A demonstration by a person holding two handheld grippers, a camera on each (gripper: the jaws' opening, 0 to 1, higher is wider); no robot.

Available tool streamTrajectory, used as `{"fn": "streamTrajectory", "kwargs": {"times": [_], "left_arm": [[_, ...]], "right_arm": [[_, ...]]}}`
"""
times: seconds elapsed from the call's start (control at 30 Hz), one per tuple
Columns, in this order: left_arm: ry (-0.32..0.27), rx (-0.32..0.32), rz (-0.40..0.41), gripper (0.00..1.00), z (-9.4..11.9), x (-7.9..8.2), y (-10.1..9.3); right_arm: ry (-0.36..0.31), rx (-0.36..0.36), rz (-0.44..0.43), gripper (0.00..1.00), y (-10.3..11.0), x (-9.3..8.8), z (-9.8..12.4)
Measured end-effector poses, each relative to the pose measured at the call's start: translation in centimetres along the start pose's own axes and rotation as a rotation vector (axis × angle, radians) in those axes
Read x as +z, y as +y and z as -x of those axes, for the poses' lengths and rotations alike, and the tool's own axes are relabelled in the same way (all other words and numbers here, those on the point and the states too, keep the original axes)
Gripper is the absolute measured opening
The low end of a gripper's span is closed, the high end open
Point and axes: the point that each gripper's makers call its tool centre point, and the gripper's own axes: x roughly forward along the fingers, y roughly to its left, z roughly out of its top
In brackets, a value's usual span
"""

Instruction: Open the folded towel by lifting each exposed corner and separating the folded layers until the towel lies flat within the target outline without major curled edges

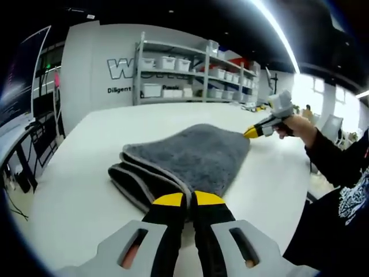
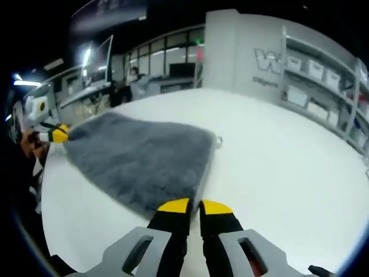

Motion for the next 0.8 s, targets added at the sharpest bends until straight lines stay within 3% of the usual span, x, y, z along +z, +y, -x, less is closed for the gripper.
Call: {"fn": "streamTrajectory", "kwargs": {"times": [0.3,0.37,0.43,0.5,0.53,0.6,0.67,0.73,0.8], "left_arm": [[0.017,-0.045,-0.052,0.04,-0.1,-0.3,-2.4],[0.023,-0.040,-0.066,0.04,-0.2,-0.5,-2.5],[0.027,-0.035,-0.067,0.04,-0.2,-0.7,-2.4],[0.026,-0.035,-0.061,0.04,-0.1,-0.7,-2.3],[0.026,-0.035,-0.058,0.04,-0.1,-0.8,-2.3],[0.025,-0.036,-0.056,0.04,-0.1,-0.9,-2.4],[0.024,-0.039,-0.057,0.04,-0.1,-0.9,-2.5],[0.020,-0.055,-0.050,0.04,-0.1,-0.9,-2.9],[0.025,-0.063,-0.062,0.04,-0.1,-1.0,-3.5]], "right_arm": [[0.019,0.002,0.021,0.02,-0.7,0.1,-0.2],[0.010,0.050,-0.002,0.04,0.0,0.3,-0.1],[-0.043,0.114,-0.041,0.22,0.5,1.1,0.3],[-0.041,0.190,-0.116,0.44,1.5,1.1,0.5],[-0.040,0.217,-0.121,0.47,1.9,1.0,0.5],[0.008,0.160,-0.070,0.37,1.0,-0.1,0.0],[0.041,0.120,-0.023,0.21,0.3,-0.9,-0.5],[0.027,0.157,-0.085,0.16,1.0,-0.6,-0.8],[0.025,0.110,-0.057,0.09,-0.2,-0.3,-1.0]]}}
